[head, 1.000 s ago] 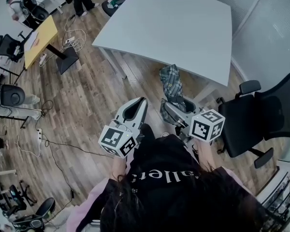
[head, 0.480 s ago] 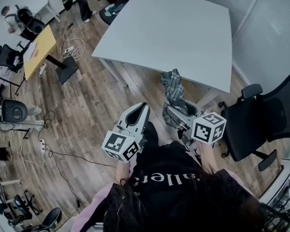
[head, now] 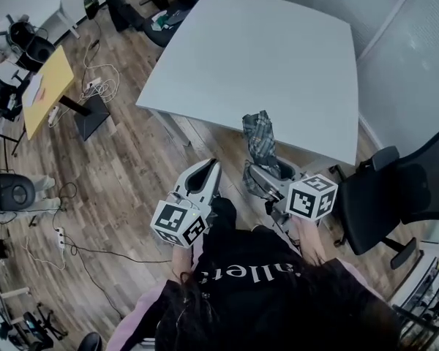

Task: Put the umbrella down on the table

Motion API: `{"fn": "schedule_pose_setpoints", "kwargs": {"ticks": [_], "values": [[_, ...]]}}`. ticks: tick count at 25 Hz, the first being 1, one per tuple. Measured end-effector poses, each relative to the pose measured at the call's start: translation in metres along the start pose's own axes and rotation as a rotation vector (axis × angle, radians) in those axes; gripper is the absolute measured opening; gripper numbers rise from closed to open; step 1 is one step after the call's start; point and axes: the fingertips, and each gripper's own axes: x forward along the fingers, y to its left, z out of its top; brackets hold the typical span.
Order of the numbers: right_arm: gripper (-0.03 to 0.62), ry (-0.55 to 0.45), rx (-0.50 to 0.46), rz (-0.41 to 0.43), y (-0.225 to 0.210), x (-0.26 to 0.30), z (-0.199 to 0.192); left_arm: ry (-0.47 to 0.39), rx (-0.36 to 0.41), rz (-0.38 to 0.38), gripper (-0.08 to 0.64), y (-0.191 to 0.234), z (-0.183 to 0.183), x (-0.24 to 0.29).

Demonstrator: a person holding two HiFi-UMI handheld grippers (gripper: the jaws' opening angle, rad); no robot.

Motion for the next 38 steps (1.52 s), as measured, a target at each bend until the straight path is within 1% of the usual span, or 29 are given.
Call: {"fn": "schedule_pose_setpoints", "kwargs": {"ticks": [4, 9, 18, 23, 30, 33, 38], "values": [[0.245, 0.006, 0.023, -0.023, -0.004, 0.04, 0.019, 0.007, -0.006, -0.013, 0.034, 0.043, 0.017, 0.018], [0.245, 0.018, 0.053, -0.056, -0.008, 0.081, 0.032, 0.026, -0.021, -0.035, 0.034, 0.087, 0.026, 0.03], [0.245, -0.035, 0.073, -0.114, -0.009, 0.134, 0.059, 0.042, 0.013, -0.119, 0.034, 0.141, 0.051, 0.054], [0.245, -0.037, 0.081, -0.154, -0.015, 0.141, 0.059, 0.056, -0.005, -0.151, 0.034, 0.151, 0.048, 0.063], [0.245, -0.014, 0.089, -0.19, -0.04, 0.142, 0.063, 0.094, -0.017, -0.18, 0.034, 0.146, 0.04, 0.083], [0.245, 0.002, 0.061, -0.199, -0.056, 0.147, 0.079, 0.102, -0.022, -0.176, 0.034, 0.147, 0.044, 0.095], [0.245, 0.028, 0.03, -0.193, -0.093, 0.163, 0.113, 0.104, -0.026, -0.145, 0.034, 0.156, 0.053, 0.127]]}}
